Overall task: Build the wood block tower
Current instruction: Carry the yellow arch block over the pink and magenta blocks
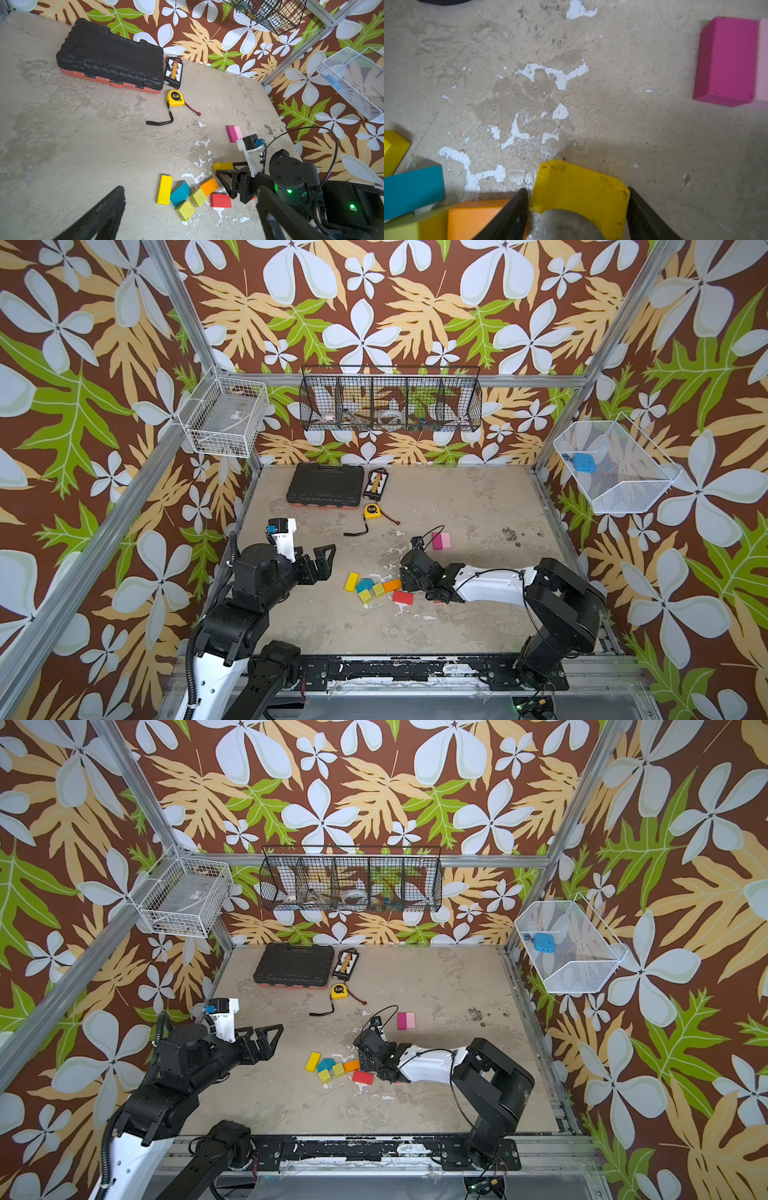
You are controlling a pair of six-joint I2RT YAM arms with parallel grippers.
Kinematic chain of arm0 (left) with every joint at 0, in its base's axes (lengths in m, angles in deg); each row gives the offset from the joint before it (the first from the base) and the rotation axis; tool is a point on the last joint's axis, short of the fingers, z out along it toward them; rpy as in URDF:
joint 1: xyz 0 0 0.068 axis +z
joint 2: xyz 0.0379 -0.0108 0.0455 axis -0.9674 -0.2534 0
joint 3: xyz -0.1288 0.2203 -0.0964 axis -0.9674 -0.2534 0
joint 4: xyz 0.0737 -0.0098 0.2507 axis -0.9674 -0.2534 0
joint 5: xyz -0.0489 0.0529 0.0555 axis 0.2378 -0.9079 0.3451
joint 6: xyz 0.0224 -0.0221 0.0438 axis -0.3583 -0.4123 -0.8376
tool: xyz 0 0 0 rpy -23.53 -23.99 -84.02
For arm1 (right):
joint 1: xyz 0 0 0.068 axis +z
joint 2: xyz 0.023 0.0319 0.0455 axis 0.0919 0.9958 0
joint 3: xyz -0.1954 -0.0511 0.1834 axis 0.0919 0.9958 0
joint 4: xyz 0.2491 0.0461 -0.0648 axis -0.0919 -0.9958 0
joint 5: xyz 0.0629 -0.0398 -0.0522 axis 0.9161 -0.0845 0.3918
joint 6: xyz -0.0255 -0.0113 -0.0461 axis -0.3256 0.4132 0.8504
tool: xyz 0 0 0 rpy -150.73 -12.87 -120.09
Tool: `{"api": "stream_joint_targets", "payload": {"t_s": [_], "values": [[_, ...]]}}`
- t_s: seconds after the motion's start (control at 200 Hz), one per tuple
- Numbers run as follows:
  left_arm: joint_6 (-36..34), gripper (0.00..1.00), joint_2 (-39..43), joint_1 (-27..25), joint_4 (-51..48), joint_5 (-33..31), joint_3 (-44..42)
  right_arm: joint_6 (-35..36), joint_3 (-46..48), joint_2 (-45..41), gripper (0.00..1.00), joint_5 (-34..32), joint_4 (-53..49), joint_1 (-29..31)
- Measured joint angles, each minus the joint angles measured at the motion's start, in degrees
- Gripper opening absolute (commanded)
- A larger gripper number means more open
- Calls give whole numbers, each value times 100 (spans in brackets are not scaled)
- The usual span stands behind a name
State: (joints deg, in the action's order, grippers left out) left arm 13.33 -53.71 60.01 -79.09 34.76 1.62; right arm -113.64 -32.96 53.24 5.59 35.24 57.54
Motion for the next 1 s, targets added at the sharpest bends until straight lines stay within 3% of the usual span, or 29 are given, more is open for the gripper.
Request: {"api": "stream_joint_targets", "payload": {"t_s": [0.401,1.001], "values": [[0,100,20,0,0,0,0,-116,-348,391,76,-181,-186,20],[0,100,33,0,0,0,0,-387,-133,236,75,-828,-461,13]]}}
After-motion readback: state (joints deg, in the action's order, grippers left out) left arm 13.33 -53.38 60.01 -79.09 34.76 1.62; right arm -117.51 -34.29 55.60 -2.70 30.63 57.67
